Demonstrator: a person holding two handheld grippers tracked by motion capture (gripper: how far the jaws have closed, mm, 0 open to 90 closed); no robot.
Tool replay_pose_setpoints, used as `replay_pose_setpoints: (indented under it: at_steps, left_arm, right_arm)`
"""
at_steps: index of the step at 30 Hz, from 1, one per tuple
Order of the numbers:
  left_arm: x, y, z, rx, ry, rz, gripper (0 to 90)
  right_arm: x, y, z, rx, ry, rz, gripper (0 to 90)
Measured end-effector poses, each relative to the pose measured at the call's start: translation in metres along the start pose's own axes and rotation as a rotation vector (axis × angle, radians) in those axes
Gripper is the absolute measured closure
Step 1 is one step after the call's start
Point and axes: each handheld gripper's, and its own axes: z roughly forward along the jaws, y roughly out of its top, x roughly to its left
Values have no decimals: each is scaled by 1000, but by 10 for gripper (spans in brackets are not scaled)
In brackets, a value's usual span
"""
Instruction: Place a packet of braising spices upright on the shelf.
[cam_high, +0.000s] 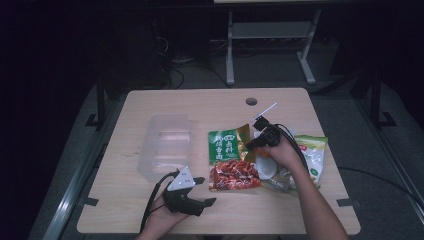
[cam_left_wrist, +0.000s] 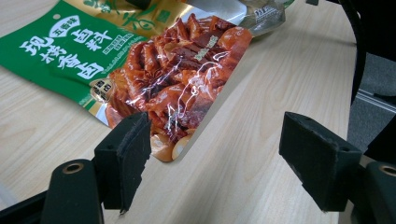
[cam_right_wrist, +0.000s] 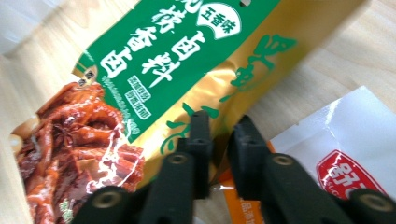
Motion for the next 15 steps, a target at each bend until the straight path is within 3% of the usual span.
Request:
replay_pose_setpoints:
  at_steps: [3, 15]
  left_arm:
    - [0, 1, 1, 4, -1, -1, 249]
    - [4, 9, 13, 7, -1, -32, 250]
  right_arm:
    - [1, -2, -6, -26, 26, 0, 894]
    - [27, -15, -42, -179, 26, -61, 899]
